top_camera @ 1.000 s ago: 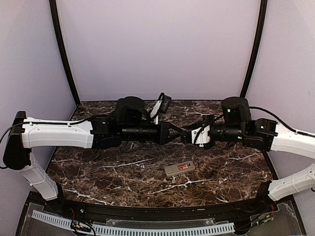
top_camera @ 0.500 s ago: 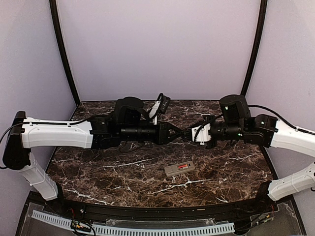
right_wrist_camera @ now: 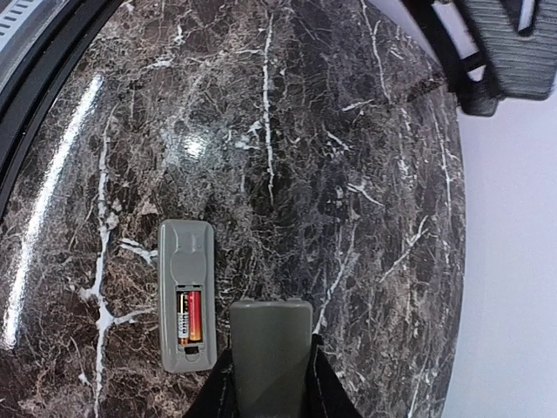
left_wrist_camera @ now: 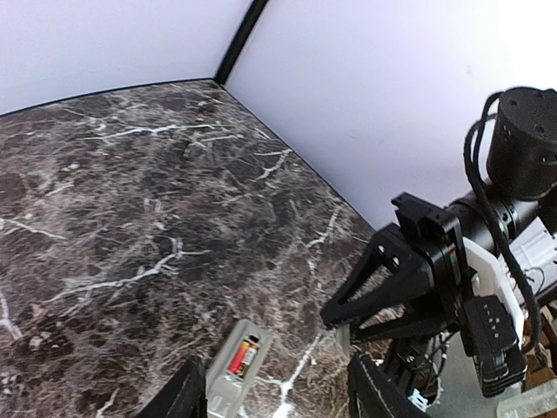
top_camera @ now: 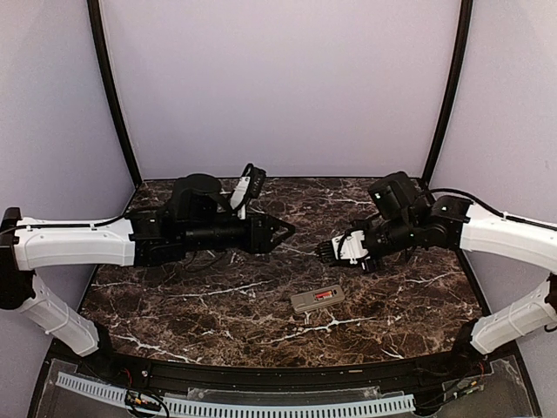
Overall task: Load the batteries into the remote control
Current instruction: Load the battery cover onto the remote control without the battery cover.
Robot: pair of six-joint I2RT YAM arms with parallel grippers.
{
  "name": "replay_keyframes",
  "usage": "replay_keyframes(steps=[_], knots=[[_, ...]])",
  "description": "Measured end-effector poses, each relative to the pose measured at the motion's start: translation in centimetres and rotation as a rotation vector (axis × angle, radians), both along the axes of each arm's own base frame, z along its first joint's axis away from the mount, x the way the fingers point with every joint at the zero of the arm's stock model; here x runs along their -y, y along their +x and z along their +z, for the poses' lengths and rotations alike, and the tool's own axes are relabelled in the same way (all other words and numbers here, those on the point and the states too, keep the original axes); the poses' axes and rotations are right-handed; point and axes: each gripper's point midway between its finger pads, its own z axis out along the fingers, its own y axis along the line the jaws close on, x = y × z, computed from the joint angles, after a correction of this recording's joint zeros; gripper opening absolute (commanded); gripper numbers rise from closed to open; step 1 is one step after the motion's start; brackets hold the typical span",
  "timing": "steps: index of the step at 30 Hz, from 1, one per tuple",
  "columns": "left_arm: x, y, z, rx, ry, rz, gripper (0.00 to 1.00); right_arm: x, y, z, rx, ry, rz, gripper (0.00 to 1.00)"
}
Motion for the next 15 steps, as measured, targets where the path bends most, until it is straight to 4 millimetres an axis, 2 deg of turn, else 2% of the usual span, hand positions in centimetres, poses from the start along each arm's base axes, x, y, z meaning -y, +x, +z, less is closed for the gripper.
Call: replay_keyframes(steps=[5, 9, 15], knots=[[-3.3, 2.3, -0.8, 0.015, 0.033, 0.138, 0.55, -1.1, 0.1, -3.5, -0.117, -0.108, 0.044, 0.08], [-4.0, 2.7, -1.9, 0.010, 0.064, 0.173, 0.55, -1.8, 0.3, -6.3, -0.201, -0.189, 0.067, 0.09], [-4.5, 2.8, -2.8, 0.004, 0.087, 0.183, 0.55, -1.7, 0.0, -9.5, -0.285, -0.275, 0.078, 0.09]])
